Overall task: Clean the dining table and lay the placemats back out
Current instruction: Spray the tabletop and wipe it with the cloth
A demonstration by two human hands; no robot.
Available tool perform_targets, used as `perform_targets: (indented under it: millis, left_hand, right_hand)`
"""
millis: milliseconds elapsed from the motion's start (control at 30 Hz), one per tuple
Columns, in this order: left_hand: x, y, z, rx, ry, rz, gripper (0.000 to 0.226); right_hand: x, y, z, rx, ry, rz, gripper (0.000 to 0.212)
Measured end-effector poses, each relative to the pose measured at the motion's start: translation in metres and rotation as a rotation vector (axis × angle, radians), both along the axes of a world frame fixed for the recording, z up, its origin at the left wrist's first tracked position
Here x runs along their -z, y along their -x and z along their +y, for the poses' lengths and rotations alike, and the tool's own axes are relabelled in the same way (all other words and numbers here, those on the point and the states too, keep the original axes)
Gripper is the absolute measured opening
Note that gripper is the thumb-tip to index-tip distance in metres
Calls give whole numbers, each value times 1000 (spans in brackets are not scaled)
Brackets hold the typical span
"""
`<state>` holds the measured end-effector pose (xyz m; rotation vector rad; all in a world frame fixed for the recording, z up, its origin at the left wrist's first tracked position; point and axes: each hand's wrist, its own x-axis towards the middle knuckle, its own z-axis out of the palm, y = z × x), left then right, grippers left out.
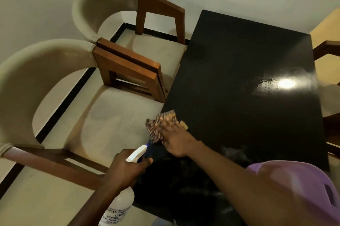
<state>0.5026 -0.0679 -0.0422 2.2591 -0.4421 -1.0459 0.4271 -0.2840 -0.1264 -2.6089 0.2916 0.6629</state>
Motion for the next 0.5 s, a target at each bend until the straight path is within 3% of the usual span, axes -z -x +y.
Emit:
perform_targets:
  millis: [233,500]
  left_hand:
    - [-1,15,7,-31,2,41,21]
    - [-1,26,-3,96,16,28,29]
  right_hand:
    - [4,111,82,-26,-48,-79,72]
    - [-4,116,-9,671,103,57,75]
